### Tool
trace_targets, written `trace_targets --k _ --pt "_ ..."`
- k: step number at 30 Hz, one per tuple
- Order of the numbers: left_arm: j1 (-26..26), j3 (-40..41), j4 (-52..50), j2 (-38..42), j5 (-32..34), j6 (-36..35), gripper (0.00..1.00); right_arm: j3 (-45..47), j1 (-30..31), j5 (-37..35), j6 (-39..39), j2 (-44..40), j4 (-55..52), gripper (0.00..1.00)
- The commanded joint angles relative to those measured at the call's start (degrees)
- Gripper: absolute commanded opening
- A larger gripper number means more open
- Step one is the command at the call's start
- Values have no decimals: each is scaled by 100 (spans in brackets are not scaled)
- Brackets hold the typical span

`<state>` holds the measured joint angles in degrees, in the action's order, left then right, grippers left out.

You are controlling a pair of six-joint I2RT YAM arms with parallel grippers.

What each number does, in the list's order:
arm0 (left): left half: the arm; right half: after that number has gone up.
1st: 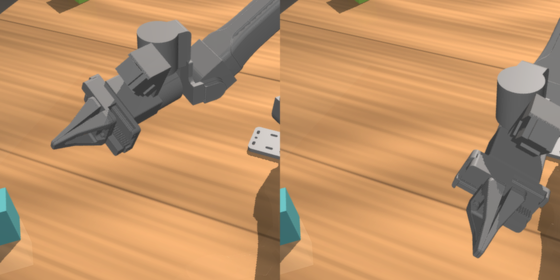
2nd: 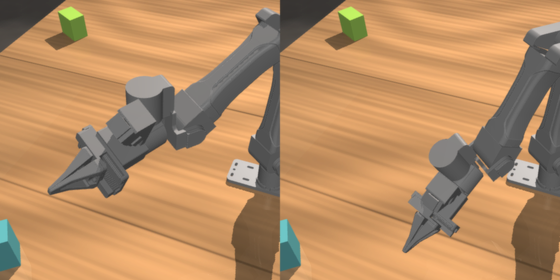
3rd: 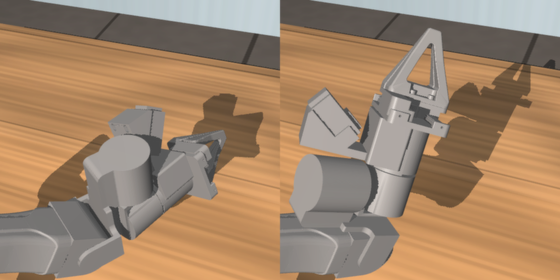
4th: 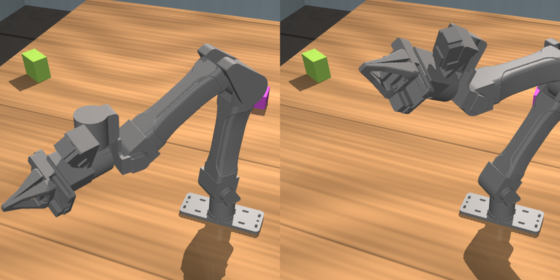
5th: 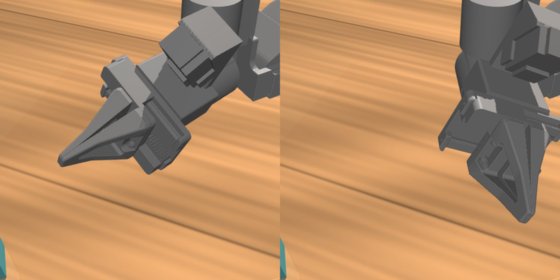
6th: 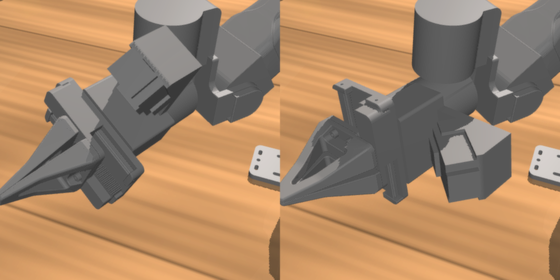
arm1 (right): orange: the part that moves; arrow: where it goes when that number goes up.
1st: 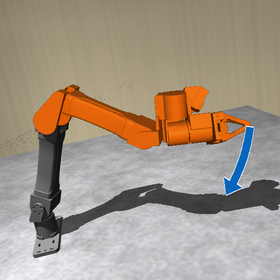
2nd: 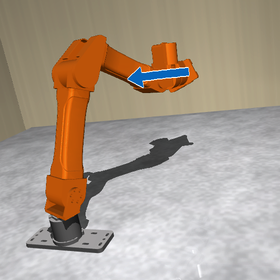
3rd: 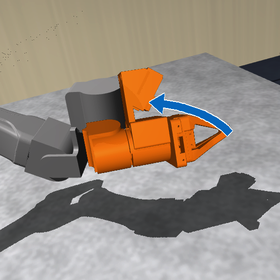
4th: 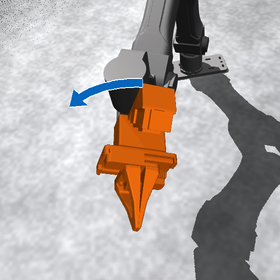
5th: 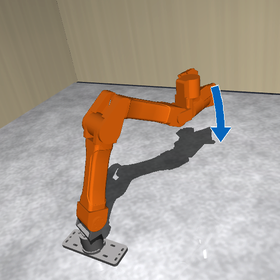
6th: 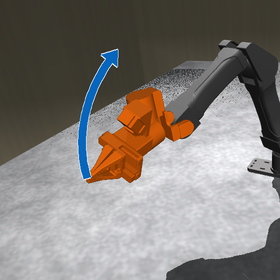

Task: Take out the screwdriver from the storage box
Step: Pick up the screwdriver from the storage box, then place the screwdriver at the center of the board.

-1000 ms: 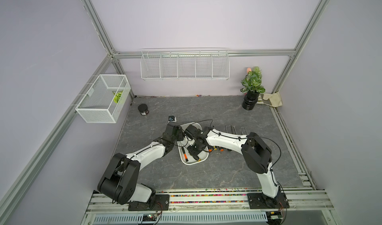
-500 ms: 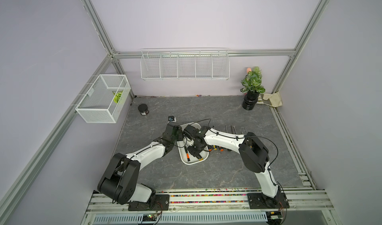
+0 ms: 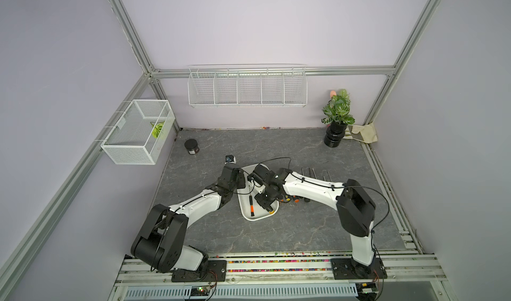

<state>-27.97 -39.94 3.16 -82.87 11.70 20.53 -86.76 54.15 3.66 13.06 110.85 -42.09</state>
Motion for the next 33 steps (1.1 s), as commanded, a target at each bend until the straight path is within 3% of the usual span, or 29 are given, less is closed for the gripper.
trace_targets --k 1,15,22,33 --pt "22 -55 141 -74 34 -14 0 308 -161 378 231 -516 254 0" --pt "17 -31 131 -21 42 -13 0 1158 -884 761 600 -1590 673 0" --pt "19 3 181 -37 34 -24 0 1640 -2168 707 258 -2375 223 0" --pt "21 15 247 -115 7 -45 0 1815 -3938 -1053 -703 -2369 -556 0"
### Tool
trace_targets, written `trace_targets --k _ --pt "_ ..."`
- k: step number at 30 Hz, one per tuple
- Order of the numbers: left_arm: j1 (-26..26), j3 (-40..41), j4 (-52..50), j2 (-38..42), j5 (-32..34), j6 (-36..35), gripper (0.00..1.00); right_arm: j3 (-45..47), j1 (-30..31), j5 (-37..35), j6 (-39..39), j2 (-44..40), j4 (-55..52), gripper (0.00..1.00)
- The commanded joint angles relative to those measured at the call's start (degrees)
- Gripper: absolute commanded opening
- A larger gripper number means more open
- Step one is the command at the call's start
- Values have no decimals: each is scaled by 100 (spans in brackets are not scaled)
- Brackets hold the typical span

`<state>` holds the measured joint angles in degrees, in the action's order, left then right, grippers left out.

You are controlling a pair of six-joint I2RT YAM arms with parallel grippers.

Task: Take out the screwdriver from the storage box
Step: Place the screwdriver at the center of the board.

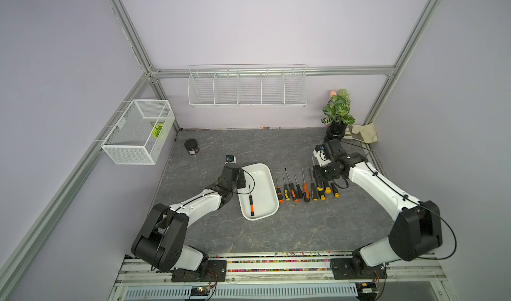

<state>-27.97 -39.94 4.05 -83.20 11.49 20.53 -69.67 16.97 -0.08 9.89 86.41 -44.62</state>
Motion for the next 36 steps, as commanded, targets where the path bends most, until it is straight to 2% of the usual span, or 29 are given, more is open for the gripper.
trace_targets --k 1,4,10,14,24,36 --pt "22 13 166 -83 29 -50 0 135 -372 -701 -422 97 -272 0" --pt "25 -5 202 -126 -10 -50 0 219 -805 -514 -420 210 -122 0" --pt "25 -8 192 -151 -37 -58 0 208 -1350 -867 -457 804 212 0" --pt "27 -27 197 -148 -58 -75 0 230 -1736 -665 -427 1152 437 0" --pt "26 -55 168 -58 -118 -109 0 199 -1811 -864 -488 1483 563 0" --pt "37 -40 136 -24 -89 -111 0 165 -1815 -596 -507 1934 603 0"
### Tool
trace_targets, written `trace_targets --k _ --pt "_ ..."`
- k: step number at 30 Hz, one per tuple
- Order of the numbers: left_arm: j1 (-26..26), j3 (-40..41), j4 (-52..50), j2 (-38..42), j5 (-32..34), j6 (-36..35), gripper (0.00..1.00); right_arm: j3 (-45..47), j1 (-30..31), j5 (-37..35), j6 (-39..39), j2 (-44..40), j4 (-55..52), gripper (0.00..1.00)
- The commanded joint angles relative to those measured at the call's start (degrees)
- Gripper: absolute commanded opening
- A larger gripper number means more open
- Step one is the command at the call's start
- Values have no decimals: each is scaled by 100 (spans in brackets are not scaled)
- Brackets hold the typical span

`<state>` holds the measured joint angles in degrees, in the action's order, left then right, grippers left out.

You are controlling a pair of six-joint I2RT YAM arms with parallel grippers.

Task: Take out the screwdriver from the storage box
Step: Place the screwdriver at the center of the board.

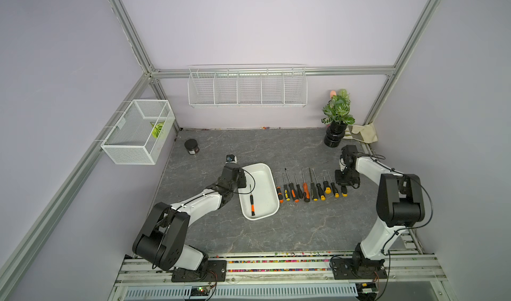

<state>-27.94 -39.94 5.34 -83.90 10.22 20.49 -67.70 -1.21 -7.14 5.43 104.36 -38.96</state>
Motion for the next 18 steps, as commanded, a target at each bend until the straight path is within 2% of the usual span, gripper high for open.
trace_targets --k 1,7,13,18 --pt "34 -31 2 49 34 -107 0 -33 5 148 -68 183 51 0" --pt "34 -44 -1 31 36 -98 0 -77 7 248 -68 310 60 0" --pt "34 -47 -45 56 28 -81 0 -68 32 281 -53 313 51 18" --pt "29 -31 -85 73 24 -54 0 -41 61 283 -51 246 40 25"
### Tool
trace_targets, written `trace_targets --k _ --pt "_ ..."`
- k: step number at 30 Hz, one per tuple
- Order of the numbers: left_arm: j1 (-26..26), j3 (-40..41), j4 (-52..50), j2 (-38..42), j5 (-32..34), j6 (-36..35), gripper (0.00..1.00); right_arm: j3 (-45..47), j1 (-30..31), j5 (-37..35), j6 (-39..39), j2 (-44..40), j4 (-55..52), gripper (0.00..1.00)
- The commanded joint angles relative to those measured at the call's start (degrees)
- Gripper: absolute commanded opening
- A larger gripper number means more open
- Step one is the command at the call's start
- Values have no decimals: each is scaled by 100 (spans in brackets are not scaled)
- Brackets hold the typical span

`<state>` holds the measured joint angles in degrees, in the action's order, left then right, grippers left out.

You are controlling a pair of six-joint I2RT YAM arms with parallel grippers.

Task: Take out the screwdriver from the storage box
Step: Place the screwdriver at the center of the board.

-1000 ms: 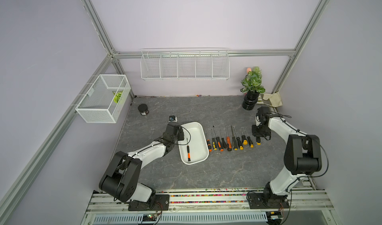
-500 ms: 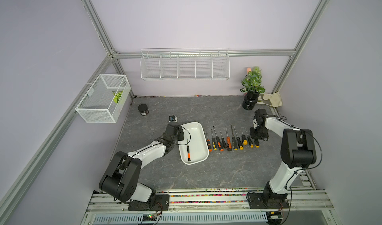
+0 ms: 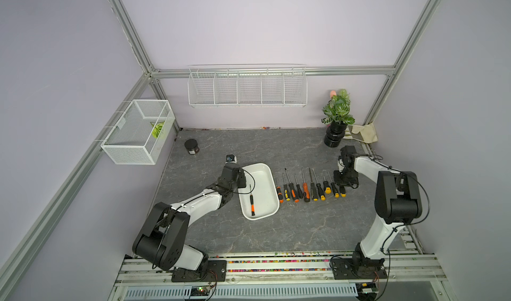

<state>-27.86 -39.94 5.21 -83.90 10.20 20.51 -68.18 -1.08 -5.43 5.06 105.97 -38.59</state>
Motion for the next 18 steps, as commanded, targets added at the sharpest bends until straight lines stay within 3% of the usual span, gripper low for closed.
trace_targets --k 1,9,18 --pt "20 -11 -78 84 21 -48 0 4 58 112 -5 84 9 26" --pt "21 -4 -97 155 18 -25 0 59 124 60 14 25 1 31" --pt "21 -15 -85 131 9 -2 0 76 170 25 48 -73 1 43"
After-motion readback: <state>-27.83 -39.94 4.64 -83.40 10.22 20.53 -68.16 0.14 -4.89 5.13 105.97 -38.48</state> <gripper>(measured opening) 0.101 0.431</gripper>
